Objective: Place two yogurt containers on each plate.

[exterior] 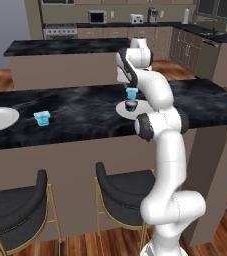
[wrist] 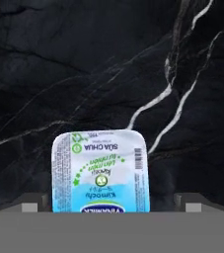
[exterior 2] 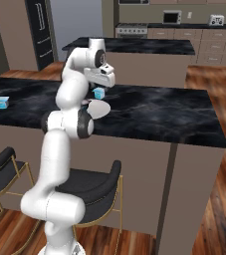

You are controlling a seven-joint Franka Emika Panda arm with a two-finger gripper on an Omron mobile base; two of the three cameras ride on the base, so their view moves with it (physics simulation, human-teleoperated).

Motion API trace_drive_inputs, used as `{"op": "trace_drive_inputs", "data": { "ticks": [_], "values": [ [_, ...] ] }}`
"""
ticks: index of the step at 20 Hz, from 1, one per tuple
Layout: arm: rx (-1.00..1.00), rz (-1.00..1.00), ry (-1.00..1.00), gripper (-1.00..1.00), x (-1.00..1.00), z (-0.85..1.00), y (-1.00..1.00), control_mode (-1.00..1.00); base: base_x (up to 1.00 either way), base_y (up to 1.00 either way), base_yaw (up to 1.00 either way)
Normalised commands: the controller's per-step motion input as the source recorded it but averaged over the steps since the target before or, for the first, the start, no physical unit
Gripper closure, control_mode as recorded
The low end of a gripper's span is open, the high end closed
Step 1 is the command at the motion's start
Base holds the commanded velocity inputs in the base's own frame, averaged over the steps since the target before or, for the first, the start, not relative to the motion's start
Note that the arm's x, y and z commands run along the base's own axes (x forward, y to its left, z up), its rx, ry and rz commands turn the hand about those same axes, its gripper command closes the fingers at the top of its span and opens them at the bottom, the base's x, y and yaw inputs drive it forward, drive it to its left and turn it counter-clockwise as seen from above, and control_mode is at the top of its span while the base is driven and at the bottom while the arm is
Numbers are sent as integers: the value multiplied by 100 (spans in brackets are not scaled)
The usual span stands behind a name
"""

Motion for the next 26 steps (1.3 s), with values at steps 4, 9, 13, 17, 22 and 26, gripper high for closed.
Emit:
{"op": "trace_drive_inputs", "data": {
  "ticks": [4,9,13,17,22,26],
  "values": [
    [0,0,1,-100,15,-15,0,-100,0,0,0],
    [-1,0,0,-100,5,-21,0,-100,0,0,0],
    [-1,0,0,-100,0,-26,-7,-100,0,0,0],
    [-2,0,1,-100,0,-29,-5,-100,0,0,0],
    [0,0,1,-100,0,-3,0,-100,0,0,0],
    [0,0,0,-100,0,-3,3,-100,0,0,0]
  ]
}}
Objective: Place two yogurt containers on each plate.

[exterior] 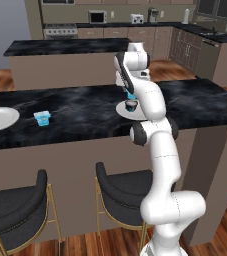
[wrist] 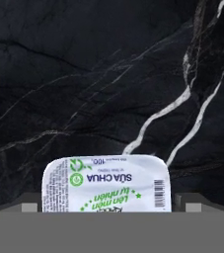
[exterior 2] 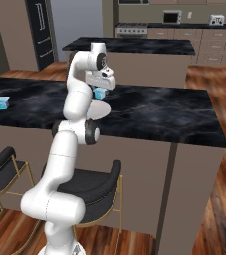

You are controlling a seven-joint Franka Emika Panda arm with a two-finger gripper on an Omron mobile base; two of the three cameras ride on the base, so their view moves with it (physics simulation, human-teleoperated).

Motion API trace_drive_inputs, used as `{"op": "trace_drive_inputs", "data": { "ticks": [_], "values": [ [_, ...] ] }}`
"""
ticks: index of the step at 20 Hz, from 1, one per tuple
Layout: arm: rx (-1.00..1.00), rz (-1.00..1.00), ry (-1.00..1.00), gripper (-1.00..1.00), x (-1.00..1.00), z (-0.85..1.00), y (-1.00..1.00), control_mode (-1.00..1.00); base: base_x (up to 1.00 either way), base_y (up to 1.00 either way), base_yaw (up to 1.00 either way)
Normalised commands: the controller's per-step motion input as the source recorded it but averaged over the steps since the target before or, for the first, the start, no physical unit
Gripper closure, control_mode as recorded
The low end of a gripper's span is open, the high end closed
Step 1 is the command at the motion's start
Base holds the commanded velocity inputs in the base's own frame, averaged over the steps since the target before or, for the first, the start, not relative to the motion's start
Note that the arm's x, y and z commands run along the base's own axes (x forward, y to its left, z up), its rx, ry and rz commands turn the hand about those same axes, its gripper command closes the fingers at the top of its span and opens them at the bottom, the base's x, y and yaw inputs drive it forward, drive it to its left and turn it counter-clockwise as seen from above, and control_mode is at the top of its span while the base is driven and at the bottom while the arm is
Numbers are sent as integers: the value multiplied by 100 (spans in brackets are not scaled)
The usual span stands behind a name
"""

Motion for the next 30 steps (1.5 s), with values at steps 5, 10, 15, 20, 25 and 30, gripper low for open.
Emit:
{"op": "trace_drive_inputs", "data": {
  "ticks": [5,10,15,20,25,30],
  "values": [
    [0,0,0,100,0,-1,3,-100,0,0,0],
    [0,0,0,100,0,0,0,-100,0,0,0],
    [0,0,0,100,-3,0,0,-100,0,0,0],
    [0,0,-3,100,-25,3,-10,-100,0,0,0],
    [0,-1,-4,100,-68,19,-42,-100,0,0,0],
    [8,-7,-6,100,-100,32,-67,-100,0,0,0]
  ]
}}
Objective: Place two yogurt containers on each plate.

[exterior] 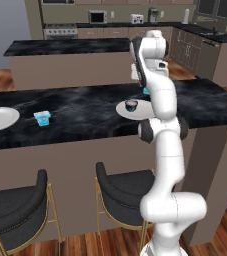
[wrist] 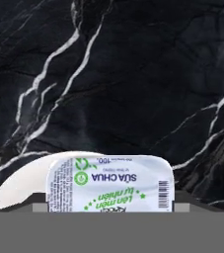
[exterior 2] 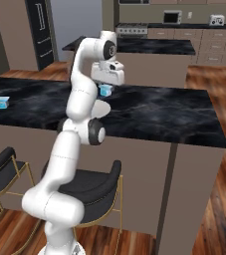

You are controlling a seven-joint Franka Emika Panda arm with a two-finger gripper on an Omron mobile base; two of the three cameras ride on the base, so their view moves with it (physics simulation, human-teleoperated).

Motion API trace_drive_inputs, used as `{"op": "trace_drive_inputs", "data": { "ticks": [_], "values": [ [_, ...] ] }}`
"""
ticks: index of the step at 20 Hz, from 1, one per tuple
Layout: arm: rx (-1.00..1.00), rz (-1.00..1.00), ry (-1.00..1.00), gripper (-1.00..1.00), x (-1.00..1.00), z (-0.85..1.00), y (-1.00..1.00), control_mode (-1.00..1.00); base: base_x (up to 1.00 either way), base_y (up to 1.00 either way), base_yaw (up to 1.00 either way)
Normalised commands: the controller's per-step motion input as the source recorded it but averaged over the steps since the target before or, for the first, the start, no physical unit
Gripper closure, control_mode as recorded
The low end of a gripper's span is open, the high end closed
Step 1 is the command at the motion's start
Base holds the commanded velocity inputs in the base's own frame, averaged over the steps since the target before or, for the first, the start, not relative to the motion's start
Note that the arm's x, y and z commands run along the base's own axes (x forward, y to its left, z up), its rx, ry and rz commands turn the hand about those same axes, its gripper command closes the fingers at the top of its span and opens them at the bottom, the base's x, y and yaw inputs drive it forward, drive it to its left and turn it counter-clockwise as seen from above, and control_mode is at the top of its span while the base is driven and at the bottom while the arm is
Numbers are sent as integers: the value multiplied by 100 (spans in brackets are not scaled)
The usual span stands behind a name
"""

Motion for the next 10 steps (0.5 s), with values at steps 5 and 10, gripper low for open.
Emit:
{"op": "trace_drive_inputs", "data": {
  "ticks": [5,10],
  "values": [
    [13,-10,3,100,-100,68,-22,-100,0,0,0],
    [26,-21,33,100,-90,100,-7,-100,0,0,0]
  ]
}}
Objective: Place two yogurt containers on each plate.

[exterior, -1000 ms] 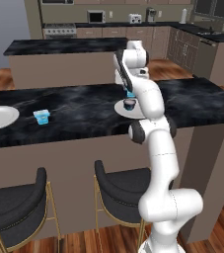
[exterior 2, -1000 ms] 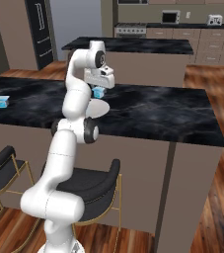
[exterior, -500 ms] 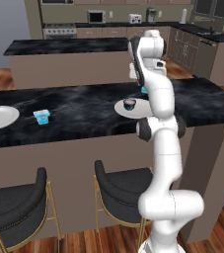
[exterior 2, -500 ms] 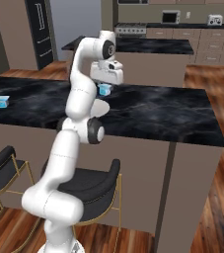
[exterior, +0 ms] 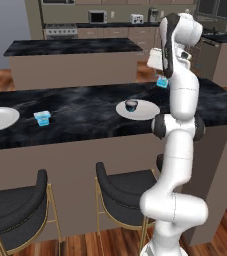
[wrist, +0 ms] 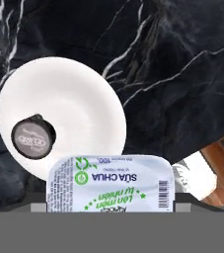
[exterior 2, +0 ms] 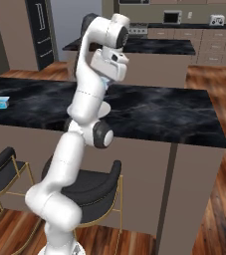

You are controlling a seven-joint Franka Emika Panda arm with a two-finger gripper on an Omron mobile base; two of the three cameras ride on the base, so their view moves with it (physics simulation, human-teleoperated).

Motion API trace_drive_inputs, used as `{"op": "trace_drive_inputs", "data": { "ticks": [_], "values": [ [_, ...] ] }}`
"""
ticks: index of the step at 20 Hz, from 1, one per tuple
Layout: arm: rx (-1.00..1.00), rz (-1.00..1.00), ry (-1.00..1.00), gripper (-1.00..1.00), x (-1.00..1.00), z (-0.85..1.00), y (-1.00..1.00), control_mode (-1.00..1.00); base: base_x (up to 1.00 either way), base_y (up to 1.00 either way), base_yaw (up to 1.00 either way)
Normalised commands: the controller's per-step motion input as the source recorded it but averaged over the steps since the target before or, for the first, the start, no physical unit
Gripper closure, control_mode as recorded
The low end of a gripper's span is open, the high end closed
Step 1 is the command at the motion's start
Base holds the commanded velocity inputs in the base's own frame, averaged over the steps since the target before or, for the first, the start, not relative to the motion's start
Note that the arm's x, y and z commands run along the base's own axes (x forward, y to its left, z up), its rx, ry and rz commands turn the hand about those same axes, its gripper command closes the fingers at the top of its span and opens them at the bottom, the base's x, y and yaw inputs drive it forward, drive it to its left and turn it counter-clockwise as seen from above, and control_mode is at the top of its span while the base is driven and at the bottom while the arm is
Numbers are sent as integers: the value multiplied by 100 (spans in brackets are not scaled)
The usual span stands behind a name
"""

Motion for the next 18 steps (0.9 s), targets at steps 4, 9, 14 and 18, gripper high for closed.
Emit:
{"op": "trace_drive_inputs", "data": {
  "ticks": [4,9,14,18],
  "values": [
    [34,-28,38,100,-90,100,0,-100,0,0,0],
    [8,-28,41,100,-73,66,34,-100,0,0,0],
    [-29,-11,37,100,-58,0,80,-100,0,0,0],
    [-13,-5,9,100,-2,-2,3,-100,0,0,0]
  ]
}}
